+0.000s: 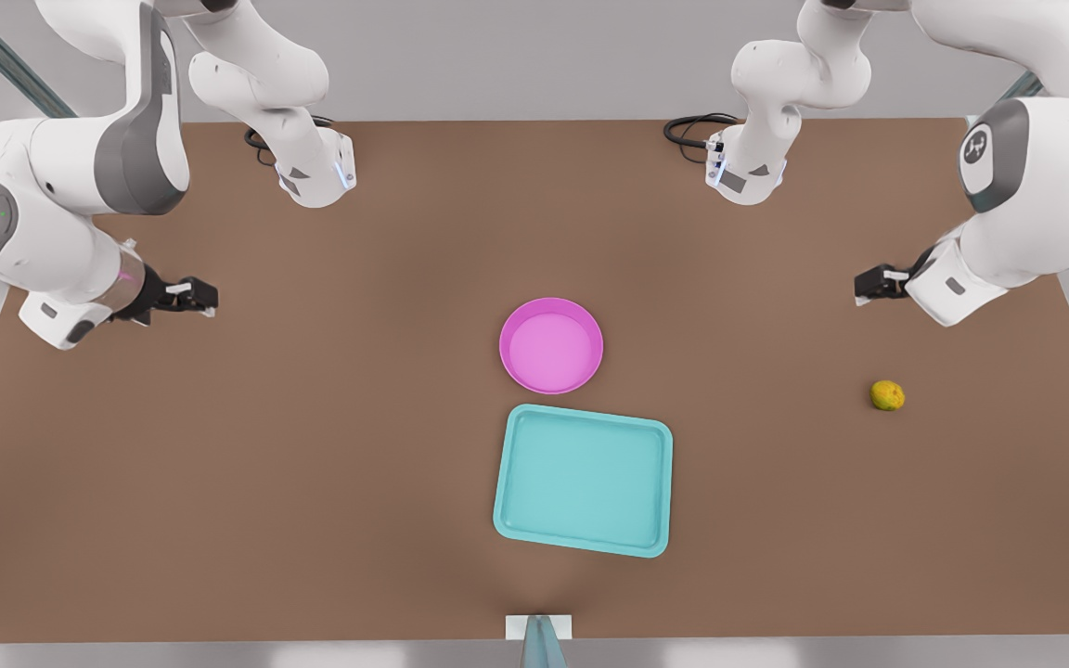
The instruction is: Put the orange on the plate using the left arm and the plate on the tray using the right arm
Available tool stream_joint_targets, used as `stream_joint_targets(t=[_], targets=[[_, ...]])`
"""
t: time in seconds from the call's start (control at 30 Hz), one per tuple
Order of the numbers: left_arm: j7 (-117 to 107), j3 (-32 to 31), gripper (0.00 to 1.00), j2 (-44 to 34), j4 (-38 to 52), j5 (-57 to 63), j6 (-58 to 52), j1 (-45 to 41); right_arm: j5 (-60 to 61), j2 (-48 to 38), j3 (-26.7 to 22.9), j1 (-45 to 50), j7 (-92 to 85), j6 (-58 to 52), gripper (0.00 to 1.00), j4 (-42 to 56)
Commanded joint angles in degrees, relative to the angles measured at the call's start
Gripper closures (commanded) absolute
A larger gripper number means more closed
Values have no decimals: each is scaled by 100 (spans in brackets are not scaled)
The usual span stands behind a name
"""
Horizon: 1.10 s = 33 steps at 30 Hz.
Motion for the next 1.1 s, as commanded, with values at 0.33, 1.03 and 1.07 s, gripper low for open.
stream_joint_targets(t=[0.33,1.03,1.07], targets=[[1264,241,0,2132,-1713,-77,4607,1616,2,179,-9,-4,-288,417,0,-6],[1273,294,0,3028,-2355,-68,5302,1853,2,196,-9,-39,-288,381,0,-24],[1273,294,0,3054,-2355,-68,5310,1879,2,205,-18,-39,-296,373,0,-24]])
